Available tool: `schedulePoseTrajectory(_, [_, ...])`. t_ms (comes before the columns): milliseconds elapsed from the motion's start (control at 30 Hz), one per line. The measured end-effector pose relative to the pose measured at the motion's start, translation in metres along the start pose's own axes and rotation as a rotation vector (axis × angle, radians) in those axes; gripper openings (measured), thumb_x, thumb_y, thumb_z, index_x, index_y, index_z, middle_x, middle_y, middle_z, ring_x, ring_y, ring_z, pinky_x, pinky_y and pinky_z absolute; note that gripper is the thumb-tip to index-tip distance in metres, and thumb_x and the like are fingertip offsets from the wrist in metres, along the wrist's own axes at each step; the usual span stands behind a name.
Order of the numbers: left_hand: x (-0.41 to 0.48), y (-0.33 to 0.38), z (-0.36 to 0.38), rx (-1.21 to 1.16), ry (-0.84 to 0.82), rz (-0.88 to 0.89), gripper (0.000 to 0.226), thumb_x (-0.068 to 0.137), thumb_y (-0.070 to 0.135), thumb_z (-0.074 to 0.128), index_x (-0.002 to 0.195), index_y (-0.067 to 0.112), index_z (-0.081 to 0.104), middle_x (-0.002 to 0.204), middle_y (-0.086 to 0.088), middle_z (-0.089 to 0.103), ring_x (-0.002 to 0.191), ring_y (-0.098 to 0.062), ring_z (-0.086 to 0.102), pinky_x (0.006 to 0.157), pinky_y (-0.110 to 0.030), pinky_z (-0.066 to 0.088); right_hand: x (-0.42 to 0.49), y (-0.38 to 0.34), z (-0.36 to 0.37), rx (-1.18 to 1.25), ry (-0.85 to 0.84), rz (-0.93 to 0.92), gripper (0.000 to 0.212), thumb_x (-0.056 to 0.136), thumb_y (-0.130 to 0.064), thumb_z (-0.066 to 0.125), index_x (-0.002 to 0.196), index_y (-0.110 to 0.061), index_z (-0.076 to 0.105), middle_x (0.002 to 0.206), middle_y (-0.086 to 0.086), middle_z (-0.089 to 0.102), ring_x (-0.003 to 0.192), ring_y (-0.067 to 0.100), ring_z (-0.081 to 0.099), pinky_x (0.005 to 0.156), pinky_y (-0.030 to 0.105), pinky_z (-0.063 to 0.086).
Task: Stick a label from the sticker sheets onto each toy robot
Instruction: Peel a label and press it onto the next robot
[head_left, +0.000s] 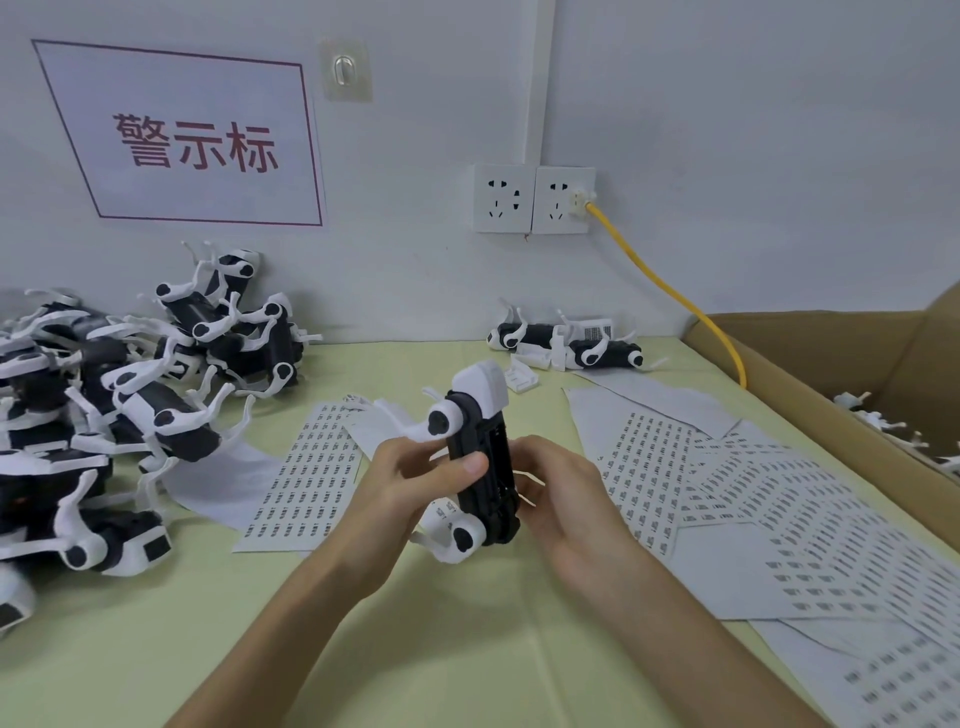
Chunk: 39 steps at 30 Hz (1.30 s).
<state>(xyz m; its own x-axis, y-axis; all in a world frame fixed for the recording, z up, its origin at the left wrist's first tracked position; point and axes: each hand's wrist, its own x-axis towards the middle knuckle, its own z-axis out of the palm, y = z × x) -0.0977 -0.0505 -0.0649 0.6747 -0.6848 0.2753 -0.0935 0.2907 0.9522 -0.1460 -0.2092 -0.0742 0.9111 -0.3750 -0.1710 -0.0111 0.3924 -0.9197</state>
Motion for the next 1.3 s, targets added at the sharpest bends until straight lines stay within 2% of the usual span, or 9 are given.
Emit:
schedulePoseTrajectory(167, [0.002,-0.002,0.002,-0.099,0.128,-0.072,0.038,0.085,0.034,0.073,0.108,0.004,0.074,0.108,-0.010,0.075,0.098,-0.023,0.073,0.079,-0.024,0.058,0.000,-0.003,0.003,-0.030,0.088,-0.160,0.018,0.089,-0.005,0.066,0.071,-0.010,0.069,0.072,0.008,0.060,0.060,0.018,0.049,0.066,0.029,0.048])
schedulePoseTrajectory(233, [0.002,-0.002,0.001,-0.142,0.165,-0.103,0.043,0.082,0.038,0.075,0.112,0.008,0.075,0.111,-0.008,0.074,0.102,-0.023,0.073,0.080,-0.025,0.058,0.000,-0.008,0.001,0.033,0.077,-0.175,0.019,0.091,-0.006,0.068,0.073,-0.012,0.068,0.067,0.003,0.057,0.054,0.013,0.047,0.063,0.024,0.048])
schedulePoseTrajectory(367, [0.004,-0.005,-0.006,-0.178,0.344,-0.153,0.041,0.086,0.047,0.073,0.115,0.019,0.077,0.120,-0.009,0.075,0.118,-0.030,0.069,0.103,-0.043,0.052,-0.002,-0.018,-0.001,0.127,-0.043,-0.192,0.008,0.091,-0.010,0.069,0.083,-0.012,0.069,0.070,0.002,0.058,0.054,0.013,0.047,0.059,0.022,0.046])
schedulePoseTrajectory(500, [0.005,-0.006,-0.012,-0.281,0.507,-0.157,0.038,0.077,0.053,0.074,0.099,0.022,0.076,0.097,-0.002,0.075,0.085,-0.015,0.070,0.070,-0.025,0.054,-0.007,-0.020,0.000,0.165,-0.199,-0.161,0.016,0.092,-0.019,0.059,0.086,-0.014,0.073,0.073,0.005,0.056,0.055,0.014,0.045,0.062,0.026,0.040])
schedulePoseTrajectory(733, [0.008,-0.012,-0.013,-0.443,0.653,-0.151,0.030,0.078,0.037,0.077,0.105,0.027,0.070,0.100,0.006,0.079,0.084,-0.007,0.076,0.083,-0.028,0.047,-0.010,-0.015,0.002,0.150,-0.375,-0.082,0.029,0.080,-0.023,0.060,0.101,-0.016,0.079,0.067,0.003,0.050,0.053,0.014,0.032,0.054,0.025,0.036])
schedulePoseTrajectory(867, [0.007,-0.011,-0.009,-0.522,0.641,-0.098,0.037,0.086,0.035,0.071,0.118,0.018,0.070,0.118,-0.001,0.077,0.106,-0.015,0.076,0.096,-0.032,0.050,-0.012,-0.007,0.009,0.159,-0.449,0.005,0.040,0.075,-0.017,0.061,0.112,-0.017,0.078,0.058,0.001,0.044,0.051,0.013,0.025,0.051,0.026,0.029])
schedulePoseTrajectory(1067, [0.004,-0.003,0.001,-0.613,0.516,-0.025,0.033,0.103,0.036,0.056,0.116,0.010,0.072,0.130,-0.008,0.072,0.121,-0.028,0.069,0.106,-0.038,0.047,-0.018,0.005,0.018,0.191,-0.555,0.071,0.055,0.074,-0.018,0.057,0.127,-0.024,0.072,0.056,0.000,0.040,0.050,0.013,0.021,0.048,0.025,0.027])
schedulePoseTrajectory(1200, [0.001,-0.001,0.008,-0.536,0.384,-0.099,0.030,0.100,0.039,0.058,0.093,0.022,0.083,0.117,0.002,0.076,0.129,-0.024,0.064,0.112,-0.040,0.040,-0.020,0.011,0.021,0.227,-0.582,0.091,0.058,0.077,-0.014,0.057,0.133,-0.028,0.068,0.060,0.000,0.039,0.050,0.012,0.023,0.045,0.023,0.027])
schedulePoseTrajectory(1300, [-0.002,0.001,0.013,-0.450,0.318,-0.156,0.036,0.101,0.041,0.055,0.081,0.032,0.083,0.117,0.002,0.077,0.131,-0.016,0.062,0.104,-0.040,0.043,-0.021,0.011,0.021,0.226,-0.584,0.080,0.057,0.079,-0.014,0.057,0.131,-0.032,0.068,0.061,0.000,0.037,0.050,0.012,0.023,0.046,0.024,0.024])
